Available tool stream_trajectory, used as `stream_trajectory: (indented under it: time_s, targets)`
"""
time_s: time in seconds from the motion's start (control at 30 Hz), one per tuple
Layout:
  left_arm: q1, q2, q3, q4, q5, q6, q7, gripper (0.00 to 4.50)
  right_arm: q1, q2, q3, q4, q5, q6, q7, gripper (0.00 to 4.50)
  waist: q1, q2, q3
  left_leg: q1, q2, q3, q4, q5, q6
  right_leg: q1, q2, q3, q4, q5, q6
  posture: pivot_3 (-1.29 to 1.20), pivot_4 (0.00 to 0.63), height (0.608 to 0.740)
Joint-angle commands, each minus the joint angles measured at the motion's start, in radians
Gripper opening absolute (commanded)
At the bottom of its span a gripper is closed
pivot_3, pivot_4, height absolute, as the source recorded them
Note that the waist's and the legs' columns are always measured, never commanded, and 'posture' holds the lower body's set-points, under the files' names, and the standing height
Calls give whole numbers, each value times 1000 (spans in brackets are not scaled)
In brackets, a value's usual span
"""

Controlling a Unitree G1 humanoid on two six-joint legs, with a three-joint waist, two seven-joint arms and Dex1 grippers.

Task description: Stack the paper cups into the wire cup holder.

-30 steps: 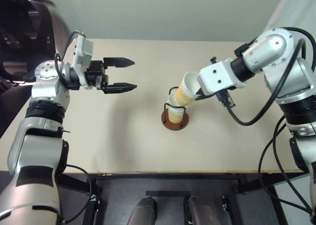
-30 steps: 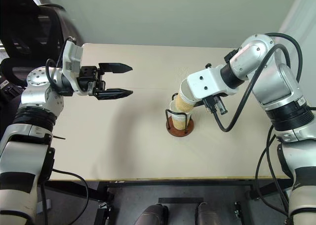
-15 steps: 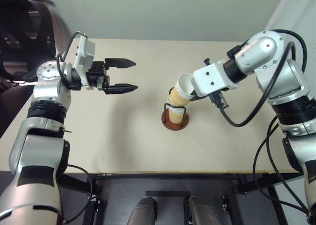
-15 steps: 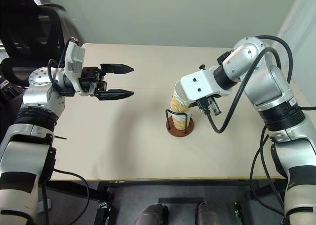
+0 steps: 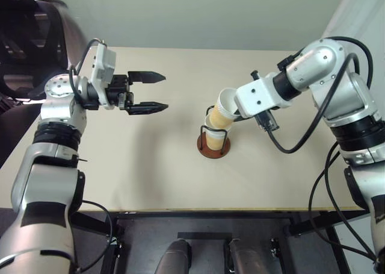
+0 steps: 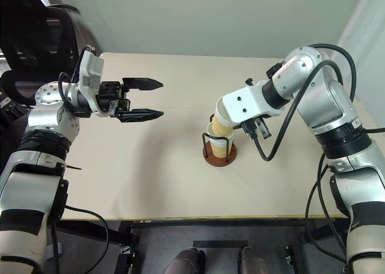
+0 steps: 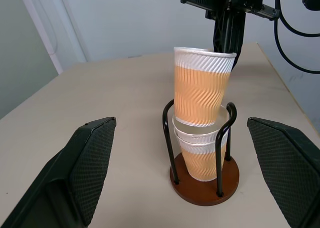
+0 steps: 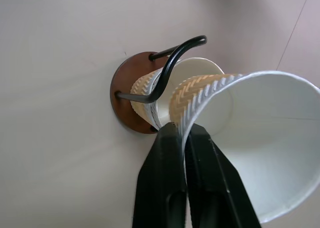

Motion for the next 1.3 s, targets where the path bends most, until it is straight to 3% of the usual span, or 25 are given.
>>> stream_trajectory:
  time_s: [0.03,0.23,0.33,0.53,0.67,0.87,1.0,1.07,1.17,1.3]
  targets:
    - [-25,7,18,-22,-7,5,-29,4500,-6,33,-58,-71,74,115,-11,1301,-1,0,0,0,0,0,0,0,0,0,0,0,0,0,0,0,150,740]
    - [-30,0,17,-12,-2,9,-29,4500,-38,100,-144,-136,196,376,-85,3440,0,0,0,0,0,0,0,0,0,0,0,0,0,0,0,0,150,740]
    - [-43,-10,36,11,6,30,-29,4500,-66,135,-252,-136,268,530,-199,4472,0,0,0,0,0,0,0,0,-1,0,0,0,0,0,0,0,150,740]
    - [-94,-48,144,135,109,105,33,4500,37,73,-471,-235,391,783,-378,4472,11,-1,0,0,-1,0,0,1,-1,0,0,-1,0,-1,-2,0,150,740]
    - [-44,-62,222,142,159,128,129,4500,264,-24,-628,-275,387,792,-511,4472,13,0,0,1,-1,0,1,1,-1,3,0,-1,-1,-2,-2,0,150,740]
    - [74,-86,286,94,191,197,105,4500,552,29,-886,-232,441,641,-683,4472,8,0,0,2,0,1,1,5,-5,2,1,1,0,5,11,0,150,740]
    - [99,-76,254,76,244,269,1,4500,676,-15,-892,-269,495,629,-644,4472,4,0,0,2,1,1,1,4,-3,2,2,1,0,6,13,0,150,740]
    - [130,-55,168,25,241,301,-25,4500,730,-51,-905,-305,576,670,-572,4472,5,0,0,2,0,1,1,4,-2,2,1,2,0,6,13,0,150,740]
    - [112,-48,99,33,256,287,-29,4500,762,-80,-883,-304,599,653,-575,4472,4,0,0,3,0,2,1,4,-2,5,1,2,-1,2,7,0,150,740]
    - [-1,-96,164,167,314,219,1,4500,760,-88,-859,-263,582,588,-612,4472,8,-1,1,4,-1,1,4,7,0,6,1,3,-2,8,4,0,150,740]
